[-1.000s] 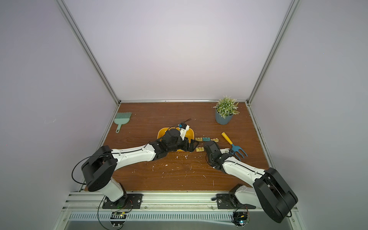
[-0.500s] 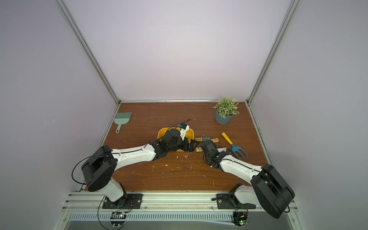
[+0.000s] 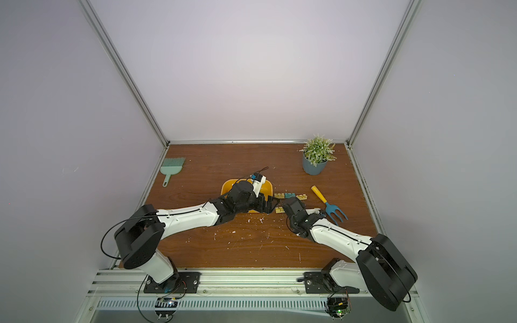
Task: Take out the binder clips from the storage box
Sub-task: Place the binder clip at the center of the board.
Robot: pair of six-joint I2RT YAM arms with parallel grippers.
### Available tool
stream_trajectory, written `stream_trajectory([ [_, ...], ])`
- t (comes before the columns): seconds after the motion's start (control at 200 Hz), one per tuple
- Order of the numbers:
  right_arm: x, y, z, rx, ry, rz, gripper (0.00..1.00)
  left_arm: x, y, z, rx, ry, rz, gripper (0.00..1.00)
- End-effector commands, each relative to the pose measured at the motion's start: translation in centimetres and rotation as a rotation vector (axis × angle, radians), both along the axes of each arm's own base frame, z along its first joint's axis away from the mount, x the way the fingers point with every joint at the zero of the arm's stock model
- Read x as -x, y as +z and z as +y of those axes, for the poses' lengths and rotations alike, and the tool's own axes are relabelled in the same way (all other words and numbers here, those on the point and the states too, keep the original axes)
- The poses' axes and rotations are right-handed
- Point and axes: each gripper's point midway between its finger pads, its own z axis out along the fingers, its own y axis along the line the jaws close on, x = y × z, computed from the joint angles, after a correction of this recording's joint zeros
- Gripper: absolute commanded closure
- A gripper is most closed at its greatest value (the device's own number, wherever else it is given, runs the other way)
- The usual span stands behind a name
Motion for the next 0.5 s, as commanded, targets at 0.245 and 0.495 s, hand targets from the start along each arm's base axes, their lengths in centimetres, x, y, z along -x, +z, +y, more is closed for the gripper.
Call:
stream_trajectory([
  [0.245, -0.2, 0.6, 0.7, -0.016, 0.016, -0.013, 0.86, -0.1, 0.8, -0.3, -0.002, -0.006, -0.024, 0.01],
  [0.495, 1.6, 2.1, 0.1, -0.008, 0.092, -0.020, 0.69, -1.0, 1.3, 1.4, -0.040, 0.065, -0.061, 0.01],
])
